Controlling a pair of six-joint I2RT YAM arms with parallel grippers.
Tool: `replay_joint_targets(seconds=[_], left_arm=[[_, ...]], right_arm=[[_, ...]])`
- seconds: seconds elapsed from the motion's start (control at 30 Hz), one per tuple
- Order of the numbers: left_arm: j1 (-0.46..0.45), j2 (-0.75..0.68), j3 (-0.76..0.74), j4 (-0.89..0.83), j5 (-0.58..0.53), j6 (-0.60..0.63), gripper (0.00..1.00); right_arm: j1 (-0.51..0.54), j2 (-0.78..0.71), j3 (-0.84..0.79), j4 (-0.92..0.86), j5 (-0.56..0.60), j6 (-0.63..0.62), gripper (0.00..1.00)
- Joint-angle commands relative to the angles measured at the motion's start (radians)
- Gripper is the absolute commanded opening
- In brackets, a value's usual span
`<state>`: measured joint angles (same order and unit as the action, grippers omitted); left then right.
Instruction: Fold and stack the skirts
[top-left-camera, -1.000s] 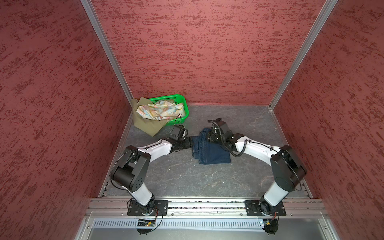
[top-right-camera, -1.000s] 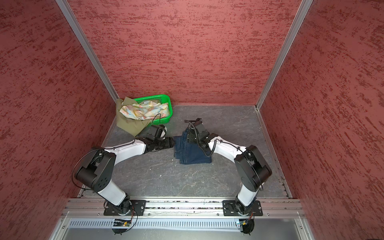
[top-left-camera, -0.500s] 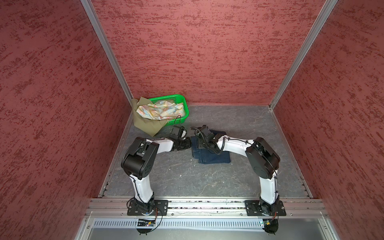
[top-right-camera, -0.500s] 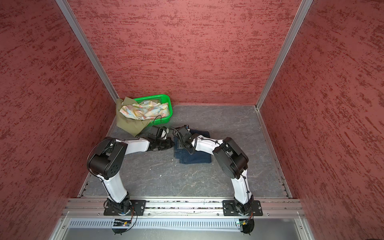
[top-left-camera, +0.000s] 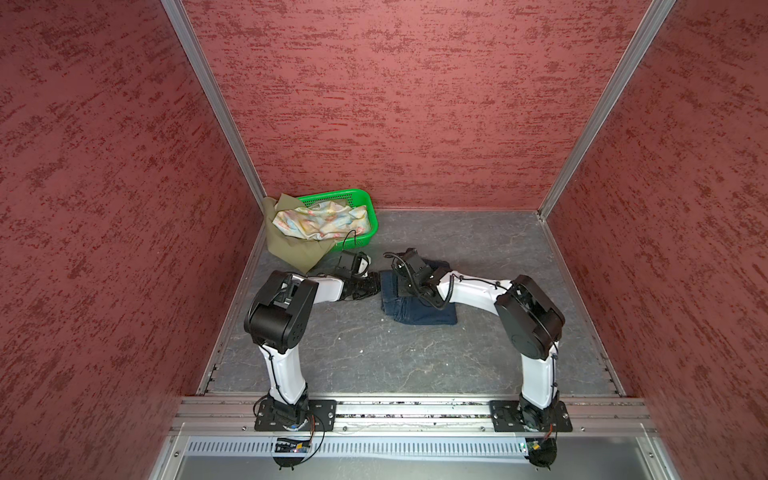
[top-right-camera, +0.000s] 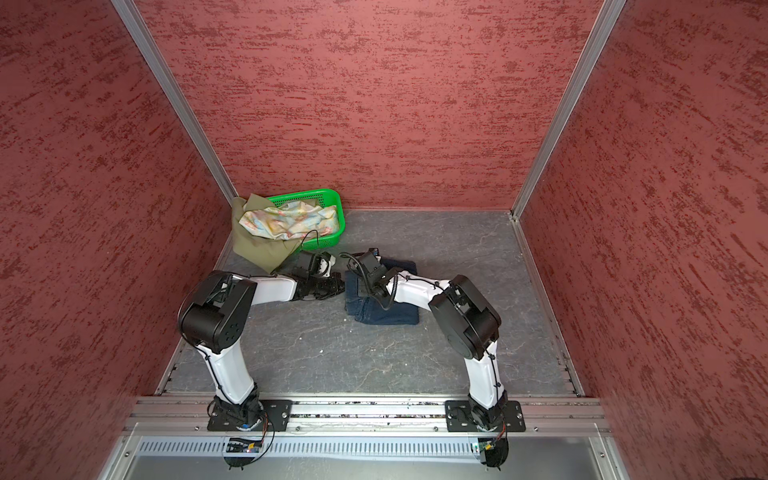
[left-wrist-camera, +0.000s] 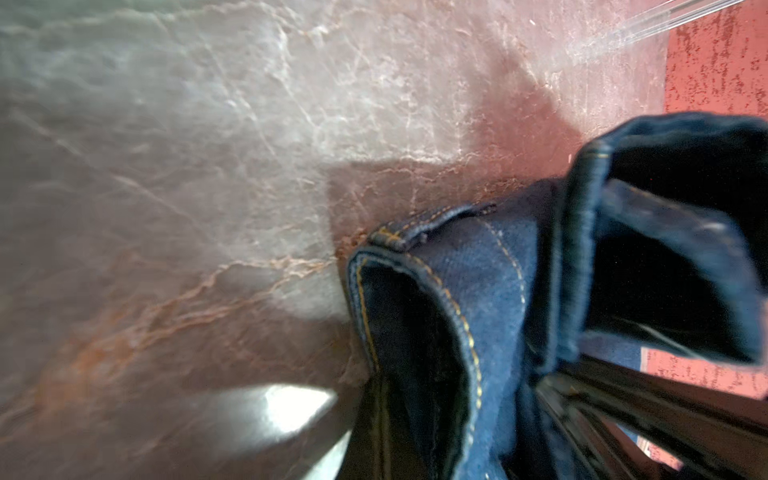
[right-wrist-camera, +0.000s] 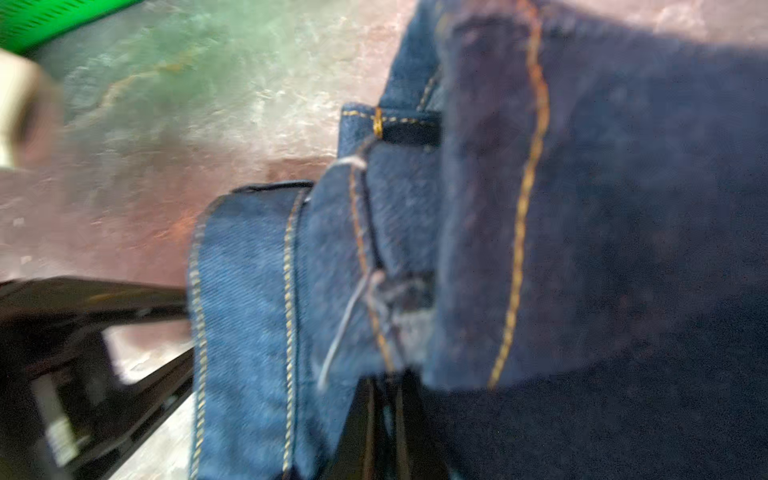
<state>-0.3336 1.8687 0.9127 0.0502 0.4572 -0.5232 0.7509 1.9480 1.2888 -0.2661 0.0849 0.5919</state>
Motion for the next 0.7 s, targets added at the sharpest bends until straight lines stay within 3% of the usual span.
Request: replay_joint_targets(seconds=[0.0, 0.3, 0.67], left_arm=[[0.005, 0.036, -0.015, 0.005, 0.026, -0.009, 0.0], [-0.002, 0.047, -0.008, 0.01, 0.028, -0.015, 0.0], [-0.003, 0.048, -0.008, 0.01, 0.029, -0.017, 0.0]], right_arm=[[0.005, -0.084, -0.015, 0.074, -0.052, -0.011, 0.0], [0.007, -0.124, -0.024, 0.132, -0.143, 0.032, 0.0], [0.01, 0.012, 0.013, 0.238, -0.267, 0.107, 0.0]])
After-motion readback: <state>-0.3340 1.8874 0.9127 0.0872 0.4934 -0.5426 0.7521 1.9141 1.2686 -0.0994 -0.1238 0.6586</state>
